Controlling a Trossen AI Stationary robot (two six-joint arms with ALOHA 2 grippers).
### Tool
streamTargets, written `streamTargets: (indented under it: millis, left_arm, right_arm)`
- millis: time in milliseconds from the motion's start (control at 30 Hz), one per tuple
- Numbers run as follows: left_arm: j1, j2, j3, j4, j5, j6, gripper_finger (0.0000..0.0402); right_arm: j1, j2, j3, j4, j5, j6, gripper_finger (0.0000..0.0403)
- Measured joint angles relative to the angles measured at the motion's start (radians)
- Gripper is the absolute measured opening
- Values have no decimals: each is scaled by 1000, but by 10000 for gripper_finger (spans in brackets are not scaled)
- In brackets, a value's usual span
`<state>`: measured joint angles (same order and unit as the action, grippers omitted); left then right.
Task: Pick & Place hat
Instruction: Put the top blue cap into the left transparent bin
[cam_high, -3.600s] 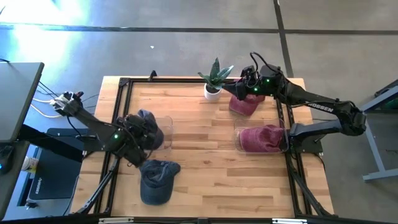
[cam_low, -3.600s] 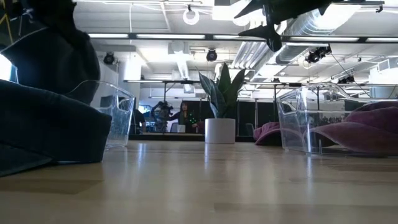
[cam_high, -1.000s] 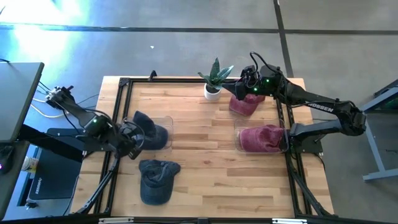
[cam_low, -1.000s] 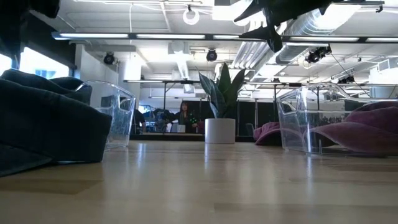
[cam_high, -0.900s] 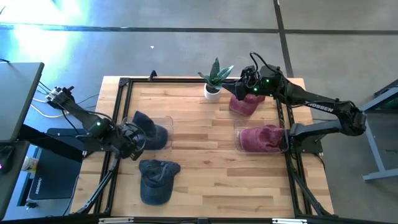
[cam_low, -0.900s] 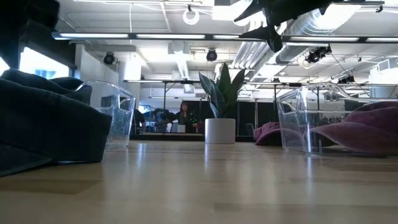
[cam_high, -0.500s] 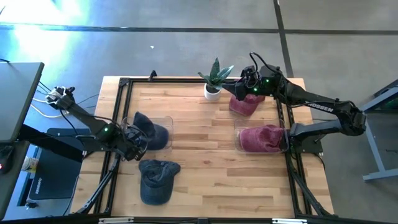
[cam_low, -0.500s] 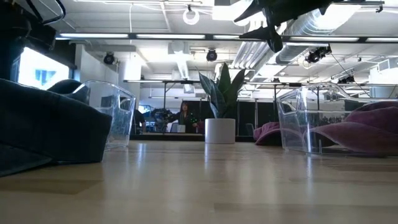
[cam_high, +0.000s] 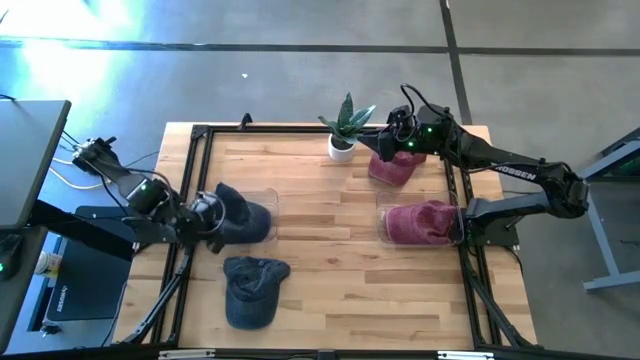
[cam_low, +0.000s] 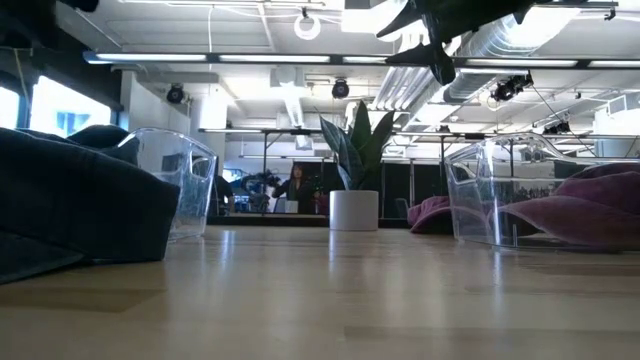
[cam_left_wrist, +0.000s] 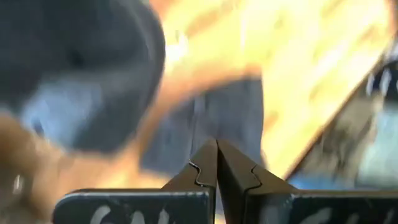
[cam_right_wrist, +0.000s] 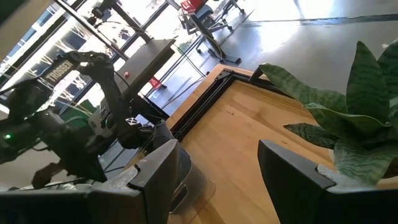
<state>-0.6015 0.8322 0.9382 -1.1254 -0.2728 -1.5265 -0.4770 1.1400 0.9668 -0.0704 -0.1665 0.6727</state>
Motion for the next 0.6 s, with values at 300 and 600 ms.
streamTargets:
  millis: [300,600]
  left_arm:
    - [92,17,-145,-16,32,-22,0]
    - [146,19,-338,74,158,-19,0]
  right_arm:
    - [0,0,0,0,-4,0,215]
    - [1,0,0,0,-24,7,215]
